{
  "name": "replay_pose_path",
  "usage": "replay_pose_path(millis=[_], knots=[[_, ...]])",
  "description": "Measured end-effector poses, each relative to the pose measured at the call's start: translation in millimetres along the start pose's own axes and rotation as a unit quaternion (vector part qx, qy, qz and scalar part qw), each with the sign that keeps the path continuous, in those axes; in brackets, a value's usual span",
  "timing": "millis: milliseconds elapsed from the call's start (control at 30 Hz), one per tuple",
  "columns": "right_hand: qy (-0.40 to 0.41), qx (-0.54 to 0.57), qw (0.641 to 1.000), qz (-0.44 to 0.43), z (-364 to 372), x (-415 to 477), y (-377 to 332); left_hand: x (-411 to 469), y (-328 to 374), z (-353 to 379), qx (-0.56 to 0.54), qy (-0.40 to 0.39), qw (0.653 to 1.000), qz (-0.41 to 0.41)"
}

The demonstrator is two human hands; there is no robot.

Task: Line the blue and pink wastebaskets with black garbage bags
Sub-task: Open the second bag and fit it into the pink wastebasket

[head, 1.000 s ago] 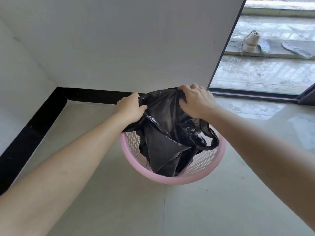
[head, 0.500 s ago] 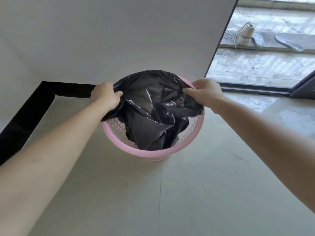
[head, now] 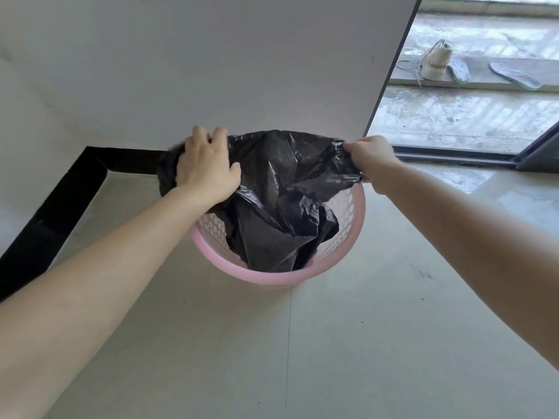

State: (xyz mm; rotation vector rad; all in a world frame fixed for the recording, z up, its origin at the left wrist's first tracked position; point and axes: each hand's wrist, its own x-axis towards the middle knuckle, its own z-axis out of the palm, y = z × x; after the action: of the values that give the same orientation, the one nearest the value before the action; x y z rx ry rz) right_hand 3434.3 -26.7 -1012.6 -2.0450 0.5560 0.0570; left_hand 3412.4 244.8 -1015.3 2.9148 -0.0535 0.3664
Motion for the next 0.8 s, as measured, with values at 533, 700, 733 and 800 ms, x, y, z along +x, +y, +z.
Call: replay_pose_path(millis=[533,700,733,800], knots=[[-0.049,-0.196,0.979,-0.023,-28,-14,68,-10,-15,15,-0.341,-0.043,0.894,-0.288],[0.06,-0.057,0.996,-0.023,-34,-14,40,-16,-3,16,-0.362,-0.037,0.87,-0.333],[0.094,-0.067,0.99,-0.078,-34,-16,31,-16,-2,15,-0.335,-0.049,0.888,-0.312],[0.119,-0.133,0.958,-0.225,-30,-28,12,-18,0,14,-0.261,-0.058,0.926,-0.265]])
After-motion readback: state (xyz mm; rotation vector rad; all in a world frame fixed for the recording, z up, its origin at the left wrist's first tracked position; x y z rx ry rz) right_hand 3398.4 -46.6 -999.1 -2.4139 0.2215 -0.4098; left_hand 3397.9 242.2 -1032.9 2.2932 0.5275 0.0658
